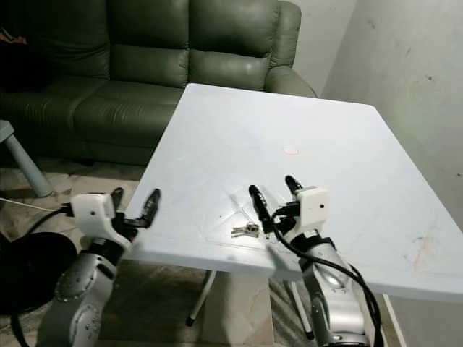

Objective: Hang keys on a hook

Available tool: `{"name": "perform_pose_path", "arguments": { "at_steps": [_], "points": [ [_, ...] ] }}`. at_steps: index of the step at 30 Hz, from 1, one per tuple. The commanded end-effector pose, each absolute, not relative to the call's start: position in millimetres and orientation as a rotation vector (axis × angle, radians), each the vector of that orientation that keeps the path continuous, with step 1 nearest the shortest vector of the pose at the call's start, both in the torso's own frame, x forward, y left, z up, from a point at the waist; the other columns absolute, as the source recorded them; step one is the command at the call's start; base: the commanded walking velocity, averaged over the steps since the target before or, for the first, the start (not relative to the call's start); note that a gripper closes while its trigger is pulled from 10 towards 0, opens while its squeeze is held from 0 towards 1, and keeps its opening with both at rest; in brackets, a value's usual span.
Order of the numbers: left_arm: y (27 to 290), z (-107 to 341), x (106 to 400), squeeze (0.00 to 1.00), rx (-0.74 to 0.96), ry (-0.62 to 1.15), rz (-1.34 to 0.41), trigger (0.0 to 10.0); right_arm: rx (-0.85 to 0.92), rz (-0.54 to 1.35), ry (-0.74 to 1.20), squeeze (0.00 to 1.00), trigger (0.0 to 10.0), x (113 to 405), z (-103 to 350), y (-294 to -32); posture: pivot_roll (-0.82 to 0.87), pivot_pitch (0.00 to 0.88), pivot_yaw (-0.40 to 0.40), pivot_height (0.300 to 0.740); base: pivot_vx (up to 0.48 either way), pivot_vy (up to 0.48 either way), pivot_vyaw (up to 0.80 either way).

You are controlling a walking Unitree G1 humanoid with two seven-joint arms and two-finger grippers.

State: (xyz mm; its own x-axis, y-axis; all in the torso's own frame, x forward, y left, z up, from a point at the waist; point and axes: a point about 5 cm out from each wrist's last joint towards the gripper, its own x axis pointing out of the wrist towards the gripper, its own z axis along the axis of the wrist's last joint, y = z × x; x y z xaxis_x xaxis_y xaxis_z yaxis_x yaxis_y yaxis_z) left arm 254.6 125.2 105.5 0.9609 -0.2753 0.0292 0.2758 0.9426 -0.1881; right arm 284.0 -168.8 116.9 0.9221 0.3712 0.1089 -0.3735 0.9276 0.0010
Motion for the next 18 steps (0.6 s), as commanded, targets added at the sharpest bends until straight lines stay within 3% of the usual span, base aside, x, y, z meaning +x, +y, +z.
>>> {"name": "perform_pose_path", "arguments": {
  "at_steps": [1, 11, 18],
  "points": [
    [120, 111, 253, 0.00, -0.169, -0.028, -0.317, 10.0, 0.000, 0.388, -0.099, 0.00, 10.0, 288, 119, -172, 0.04, 0.000, -0.084, 0.715, 0.000, 0.000, 0.00],
    [98, 105, 243, 0.00, -0.120, -0.010, -0.396, 10.0, -0.163, 0.372, 0.026, 0.00, 10.0, 310, 110, -168, 0.04, 0.000, -0.090, 0.715, 0.000, 0.000, 0.00],
    [95, 105, 240, 0.00, -0.124, -0.011, -0.404, 10.0, -0.248, 0.481, 0.078, 0.00, 10.0, 319, 104, -171, 0.04, 0.005, -0.098, 0.715, 0.000, 0.000, 0.00]
  ]
}}
